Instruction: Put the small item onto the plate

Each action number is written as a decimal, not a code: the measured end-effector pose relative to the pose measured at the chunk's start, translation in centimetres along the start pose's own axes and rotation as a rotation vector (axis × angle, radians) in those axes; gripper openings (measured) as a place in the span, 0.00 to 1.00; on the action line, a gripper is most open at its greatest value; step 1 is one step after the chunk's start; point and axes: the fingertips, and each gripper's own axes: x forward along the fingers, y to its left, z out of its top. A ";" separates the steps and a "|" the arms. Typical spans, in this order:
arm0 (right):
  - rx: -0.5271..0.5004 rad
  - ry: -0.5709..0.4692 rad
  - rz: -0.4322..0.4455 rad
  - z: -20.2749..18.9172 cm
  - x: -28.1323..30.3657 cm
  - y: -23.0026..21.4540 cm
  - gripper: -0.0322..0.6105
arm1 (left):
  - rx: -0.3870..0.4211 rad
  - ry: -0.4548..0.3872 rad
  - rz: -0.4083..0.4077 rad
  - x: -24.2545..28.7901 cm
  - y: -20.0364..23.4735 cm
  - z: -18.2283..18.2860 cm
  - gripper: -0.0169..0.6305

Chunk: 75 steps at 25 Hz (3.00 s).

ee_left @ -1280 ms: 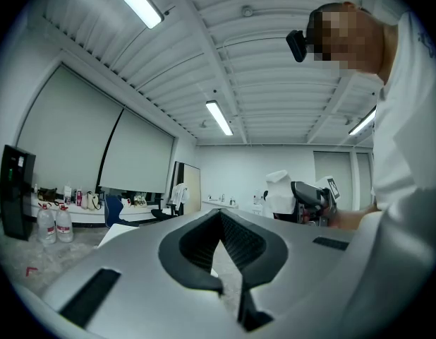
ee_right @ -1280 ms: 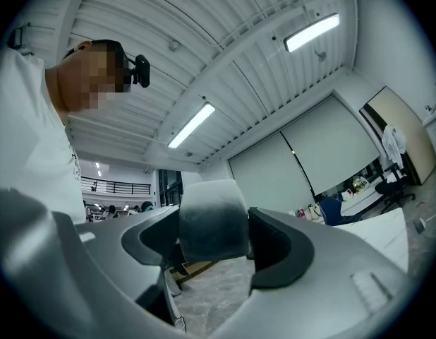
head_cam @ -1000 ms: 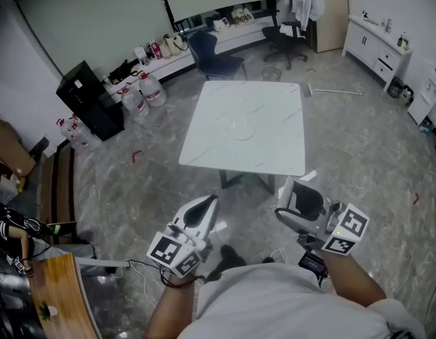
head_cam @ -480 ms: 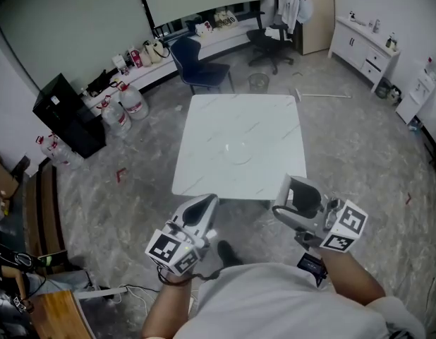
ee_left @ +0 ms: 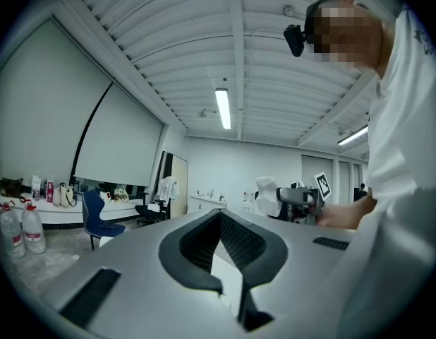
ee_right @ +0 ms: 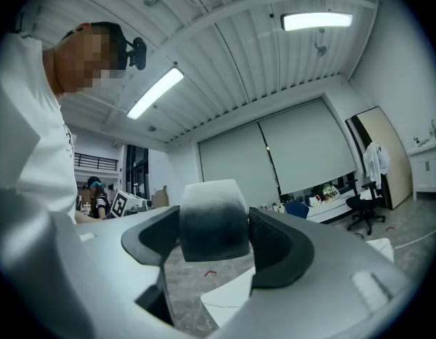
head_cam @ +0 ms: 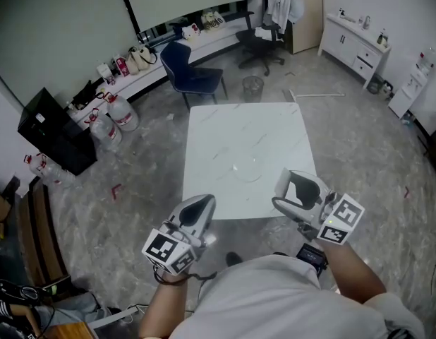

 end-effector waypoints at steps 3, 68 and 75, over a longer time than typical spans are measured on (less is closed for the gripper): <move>-0.028 0.058 -0.024 -1.6 2.6 -2.4 0.51 | -0.011 0.010 -0.005 0.7 2.5 0.0 0.04; -0.177 1.143 0.125 -46.7 17.4 -34.6 0.51 | -0.158 0.202 0.092 27.4 26.8 -17.0 0.04; -0.213 1.154 0.118 -47.0 17.2 -34.6 0.51 | -0.177 0.217 0.098 27.5 26.6 -17.5 0.04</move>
